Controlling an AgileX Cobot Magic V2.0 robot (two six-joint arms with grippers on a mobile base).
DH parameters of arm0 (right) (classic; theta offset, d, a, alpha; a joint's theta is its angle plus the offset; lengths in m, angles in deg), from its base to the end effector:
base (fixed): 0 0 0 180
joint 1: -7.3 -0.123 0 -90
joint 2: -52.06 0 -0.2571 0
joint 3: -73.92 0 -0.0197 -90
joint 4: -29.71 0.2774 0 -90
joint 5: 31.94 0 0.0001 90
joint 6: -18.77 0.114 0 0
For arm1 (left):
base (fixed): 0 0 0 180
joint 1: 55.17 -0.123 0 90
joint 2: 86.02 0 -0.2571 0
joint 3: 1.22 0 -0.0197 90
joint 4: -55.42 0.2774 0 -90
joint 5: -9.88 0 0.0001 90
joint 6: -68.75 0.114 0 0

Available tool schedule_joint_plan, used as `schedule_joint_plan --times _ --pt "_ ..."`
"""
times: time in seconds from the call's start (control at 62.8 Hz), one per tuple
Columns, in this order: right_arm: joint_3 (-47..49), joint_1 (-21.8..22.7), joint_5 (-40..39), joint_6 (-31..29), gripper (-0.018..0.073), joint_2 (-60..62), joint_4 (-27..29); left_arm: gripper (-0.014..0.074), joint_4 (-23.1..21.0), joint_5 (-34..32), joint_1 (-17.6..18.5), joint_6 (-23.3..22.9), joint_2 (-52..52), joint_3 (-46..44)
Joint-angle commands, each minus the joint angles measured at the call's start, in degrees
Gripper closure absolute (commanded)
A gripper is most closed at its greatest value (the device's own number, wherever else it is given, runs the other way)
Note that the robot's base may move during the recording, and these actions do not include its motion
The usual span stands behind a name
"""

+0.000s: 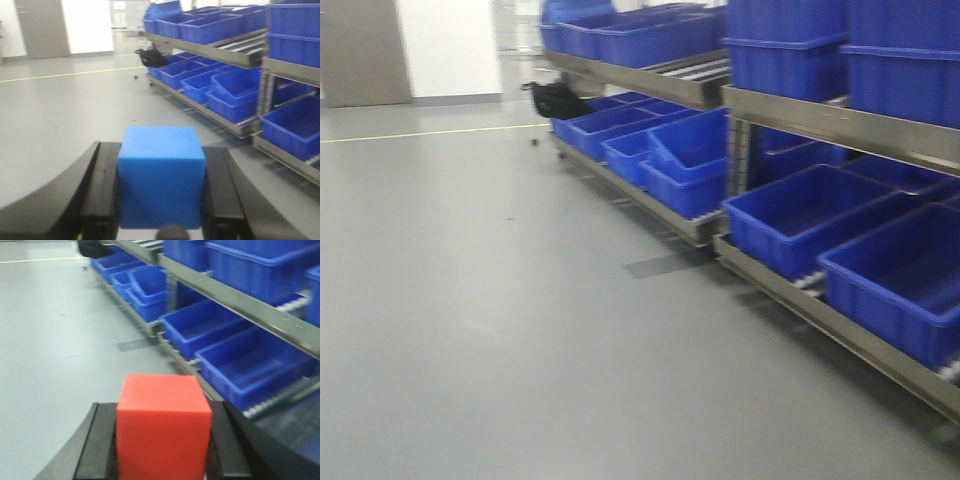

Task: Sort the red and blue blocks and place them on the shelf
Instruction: 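Drive the base away from the counter across the floor, then drive the base and turn toward the shelf of blue bins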

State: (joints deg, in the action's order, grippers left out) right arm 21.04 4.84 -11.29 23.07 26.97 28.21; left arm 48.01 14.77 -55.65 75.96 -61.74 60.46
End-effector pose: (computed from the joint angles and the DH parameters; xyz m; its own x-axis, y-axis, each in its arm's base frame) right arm 0.1470 0.0053 0.2919 -0.1511 0.0441 -0.9875 -0.0262 0.9985 0.0486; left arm 0.1549 0.0000 0.2662 -0.0141 -0.0031 -0.9999 0.0026 1.0000 -0.0032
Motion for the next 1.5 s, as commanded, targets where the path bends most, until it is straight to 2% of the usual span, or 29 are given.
schedule_joint_plan --times 0.0,1.481 --pt "1.5 0.4 -4.8 -0.1 0.0503 -0.4 -0.3 0.0472 -0.2 -4.9 0.1 -0.1 0.4 -2.1" --pt "1.5 0.4 -4.8 -0.1 0.0503 -0.4 -0.3 0.0472 -0.2 -4.9 0.1 -0.1 0.4 -2.1"
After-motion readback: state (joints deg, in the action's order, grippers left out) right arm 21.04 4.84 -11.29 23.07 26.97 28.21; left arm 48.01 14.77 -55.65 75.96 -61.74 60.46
